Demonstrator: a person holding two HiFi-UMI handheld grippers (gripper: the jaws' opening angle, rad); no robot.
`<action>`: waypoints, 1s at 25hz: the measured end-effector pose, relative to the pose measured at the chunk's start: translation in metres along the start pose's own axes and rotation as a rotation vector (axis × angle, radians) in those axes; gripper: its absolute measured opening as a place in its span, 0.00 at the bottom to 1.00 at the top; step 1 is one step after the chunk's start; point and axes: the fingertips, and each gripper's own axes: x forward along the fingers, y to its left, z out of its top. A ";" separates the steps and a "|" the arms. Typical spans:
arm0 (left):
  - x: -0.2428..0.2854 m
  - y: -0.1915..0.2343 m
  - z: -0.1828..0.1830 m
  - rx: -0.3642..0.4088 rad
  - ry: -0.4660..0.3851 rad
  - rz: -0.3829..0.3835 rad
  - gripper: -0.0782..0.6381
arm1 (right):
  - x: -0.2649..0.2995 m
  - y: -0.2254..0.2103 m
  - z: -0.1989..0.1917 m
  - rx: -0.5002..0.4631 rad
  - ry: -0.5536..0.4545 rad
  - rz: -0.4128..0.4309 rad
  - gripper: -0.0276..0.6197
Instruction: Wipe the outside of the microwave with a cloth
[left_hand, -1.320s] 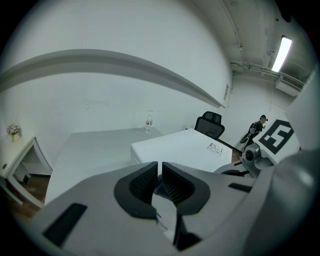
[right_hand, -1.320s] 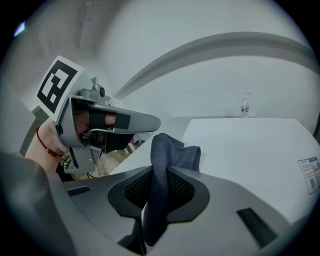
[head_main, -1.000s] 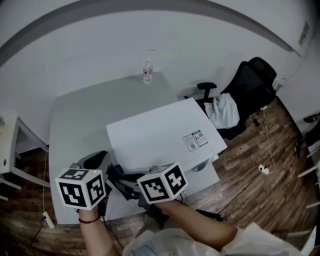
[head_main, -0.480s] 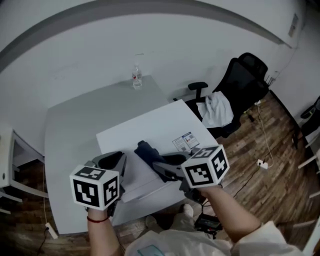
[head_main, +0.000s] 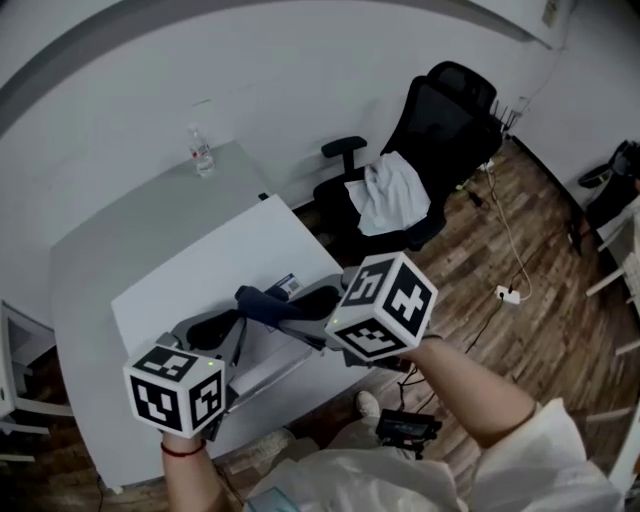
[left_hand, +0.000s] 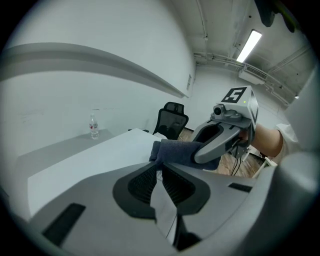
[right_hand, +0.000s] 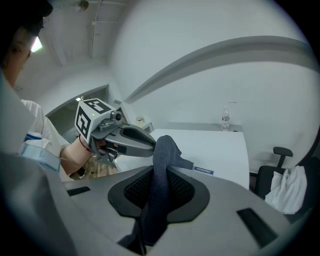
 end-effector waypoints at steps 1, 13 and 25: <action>0.010 -0.007 0.003 0.001 0.006 0.003 0.15 | -0.007 -0.006 -0.004 -0.016 0.004 0.016 0.16; 0.073 -0.069 0.034 -0.074 -0.030 0.146 0.24 | -0.069 -0.077 -0.020 -0.224 0.005 0.215 0.16; 0.077 -0.059 0.047 -0.145 -0.057 0.219 0.24 | -0.072 -0.161 0.009 -0.104 -0.139 0.096 0.16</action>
